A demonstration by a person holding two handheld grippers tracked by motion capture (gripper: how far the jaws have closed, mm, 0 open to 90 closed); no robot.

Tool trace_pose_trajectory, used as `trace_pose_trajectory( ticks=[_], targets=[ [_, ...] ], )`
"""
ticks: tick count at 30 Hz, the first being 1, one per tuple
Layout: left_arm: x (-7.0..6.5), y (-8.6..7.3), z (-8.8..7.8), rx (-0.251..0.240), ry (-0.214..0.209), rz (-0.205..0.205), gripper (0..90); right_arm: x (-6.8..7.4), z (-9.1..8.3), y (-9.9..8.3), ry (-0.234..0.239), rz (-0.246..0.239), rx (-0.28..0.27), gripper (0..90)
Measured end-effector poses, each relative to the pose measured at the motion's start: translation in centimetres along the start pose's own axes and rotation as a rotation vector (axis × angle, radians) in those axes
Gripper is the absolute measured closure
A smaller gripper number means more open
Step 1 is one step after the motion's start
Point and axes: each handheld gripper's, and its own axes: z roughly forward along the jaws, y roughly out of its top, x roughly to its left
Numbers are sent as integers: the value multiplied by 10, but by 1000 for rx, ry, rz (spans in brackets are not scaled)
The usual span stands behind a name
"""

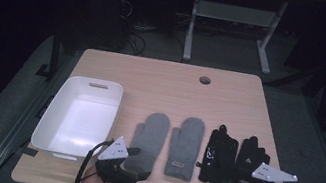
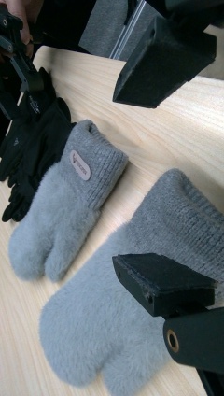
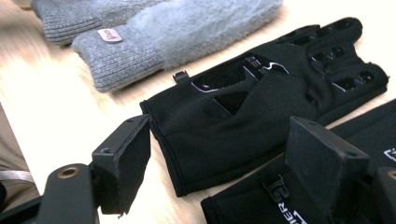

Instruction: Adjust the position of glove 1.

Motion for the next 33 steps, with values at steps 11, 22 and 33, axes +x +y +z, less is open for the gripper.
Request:
trace_pose_trajectory(
  ticks=[11, 22, 33],
  targets=[
    [-4, 2, -3, 0, 12, 18, 168, 12, -3, 17, 23, -50, -11, 212],
    [0, 4, -5, -9, 35, -8, 168, 16, 3, 45, 67, -93, 5, 197],
    [-1, 2, -6, -11, 31, -6, 167, 19, 21, 74, 100, -138, 60, 189]
  ],
)
